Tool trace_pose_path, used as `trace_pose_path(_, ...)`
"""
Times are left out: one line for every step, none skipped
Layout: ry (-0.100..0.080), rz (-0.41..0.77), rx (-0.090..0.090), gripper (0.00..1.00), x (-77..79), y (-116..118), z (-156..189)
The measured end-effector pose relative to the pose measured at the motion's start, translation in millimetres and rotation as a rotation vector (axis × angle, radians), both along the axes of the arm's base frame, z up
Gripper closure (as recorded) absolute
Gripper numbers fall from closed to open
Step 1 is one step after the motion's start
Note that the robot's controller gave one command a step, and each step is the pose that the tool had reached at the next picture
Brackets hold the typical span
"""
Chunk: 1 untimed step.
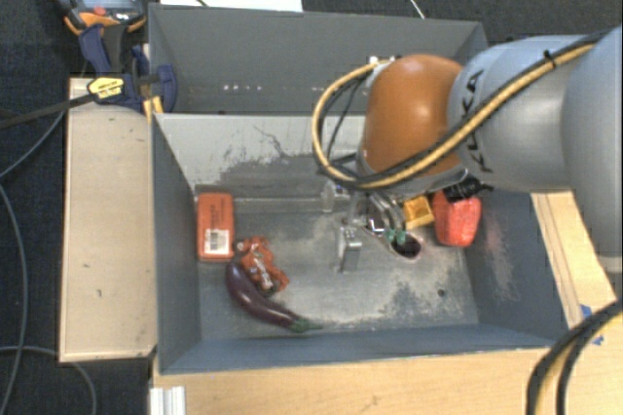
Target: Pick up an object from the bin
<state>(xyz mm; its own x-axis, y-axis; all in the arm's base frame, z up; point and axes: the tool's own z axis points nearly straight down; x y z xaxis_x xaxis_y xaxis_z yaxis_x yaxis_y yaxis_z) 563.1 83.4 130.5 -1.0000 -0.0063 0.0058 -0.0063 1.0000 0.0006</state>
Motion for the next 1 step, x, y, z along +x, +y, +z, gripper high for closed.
trace_pose_path(-0.008,-0.003,0.001,0.00,2.0,-0.4,4.6)
